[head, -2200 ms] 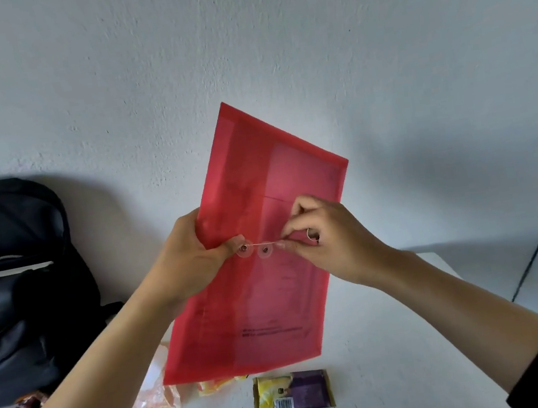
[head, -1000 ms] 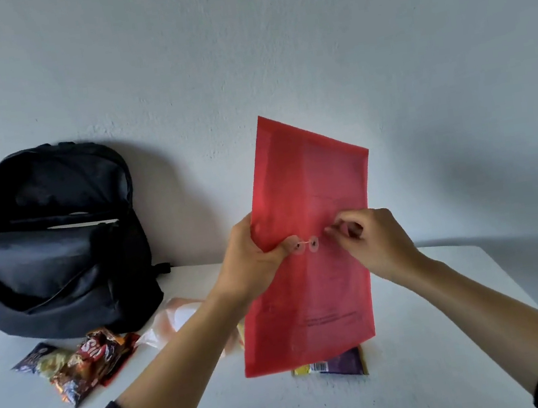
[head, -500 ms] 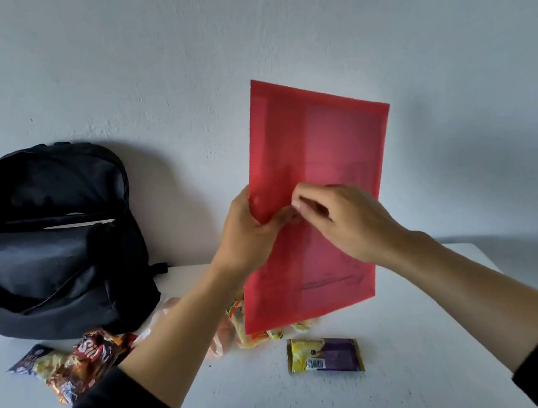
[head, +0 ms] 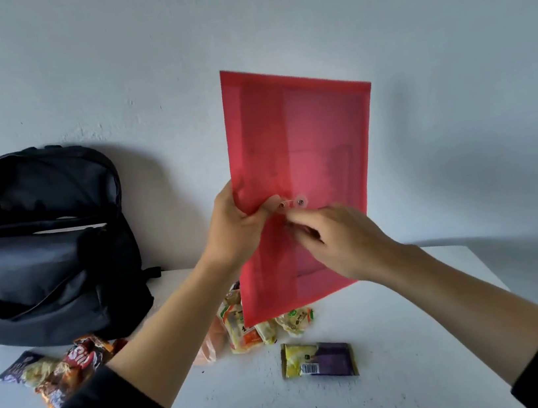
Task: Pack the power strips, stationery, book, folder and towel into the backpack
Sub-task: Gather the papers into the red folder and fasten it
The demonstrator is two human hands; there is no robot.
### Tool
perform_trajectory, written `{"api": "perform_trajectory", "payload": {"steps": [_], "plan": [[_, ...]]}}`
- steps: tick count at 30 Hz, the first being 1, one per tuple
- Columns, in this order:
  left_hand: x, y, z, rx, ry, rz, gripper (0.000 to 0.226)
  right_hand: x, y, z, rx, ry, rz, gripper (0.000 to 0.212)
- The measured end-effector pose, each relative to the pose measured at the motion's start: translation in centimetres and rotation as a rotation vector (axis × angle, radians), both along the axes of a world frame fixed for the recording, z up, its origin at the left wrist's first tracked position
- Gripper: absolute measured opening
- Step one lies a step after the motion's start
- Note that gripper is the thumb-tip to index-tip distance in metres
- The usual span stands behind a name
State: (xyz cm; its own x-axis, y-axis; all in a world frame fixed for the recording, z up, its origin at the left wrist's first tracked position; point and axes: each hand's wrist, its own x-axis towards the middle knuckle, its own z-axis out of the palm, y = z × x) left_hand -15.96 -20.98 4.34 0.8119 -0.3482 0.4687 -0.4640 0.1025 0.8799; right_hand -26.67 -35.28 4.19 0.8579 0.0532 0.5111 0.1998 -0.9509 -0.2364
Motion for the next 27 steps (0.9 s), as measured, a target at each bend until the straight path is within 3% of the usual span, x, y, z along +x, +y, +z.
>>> {"api": "perform_trajectory", "payload": {"steps": [3, 7, 11, 14, 18, 22, 27], "plan": [[-0.6, -0.4, -1.7, 0.049, 0.025, -0.044, 0.029, 0.0, -0.7, 0.2, 0.023, -0.035, -0.008, 0.014], [-1.4, 0.0, -2.5, 0.165, 0.053, -0.117, 0.026, 0.0, -3.0, -0.3, 0.219, -0.054, -0.031, 0.025], [-1.1, 0.6, -1.8, 0.191, 0.015, -0.071, 0.024, -0.6, -4.4, -1.6, 0.124, -0.038, -0.141, 0.023], [0.4, 0.2, -0.2, 0.068, 0.034, -0.047, 0.023, -0.6, -5.7, -2.1, 0.122, 0.021, -0.232, 0.019], [1.1, -1.3, 1.0, -0.061, 0.052, -0.064, 0.026, -0.2, -3.5, -1.2, 0.062, 0.047, -0.111, 0.02], [0.6, -2.3, -0.7, 0.015, 0.005, -0.068, 0.027, 0.6, -2.2, 0.2, -0.069, -0.049, -0.038, 0.014], [0.1, -2.4, -1.4, 0.11, -0.017, -0.158, 0.02, 0.9, -5.0, 0.4, 0.021, -0.207, -0.127, 0.025]]}}
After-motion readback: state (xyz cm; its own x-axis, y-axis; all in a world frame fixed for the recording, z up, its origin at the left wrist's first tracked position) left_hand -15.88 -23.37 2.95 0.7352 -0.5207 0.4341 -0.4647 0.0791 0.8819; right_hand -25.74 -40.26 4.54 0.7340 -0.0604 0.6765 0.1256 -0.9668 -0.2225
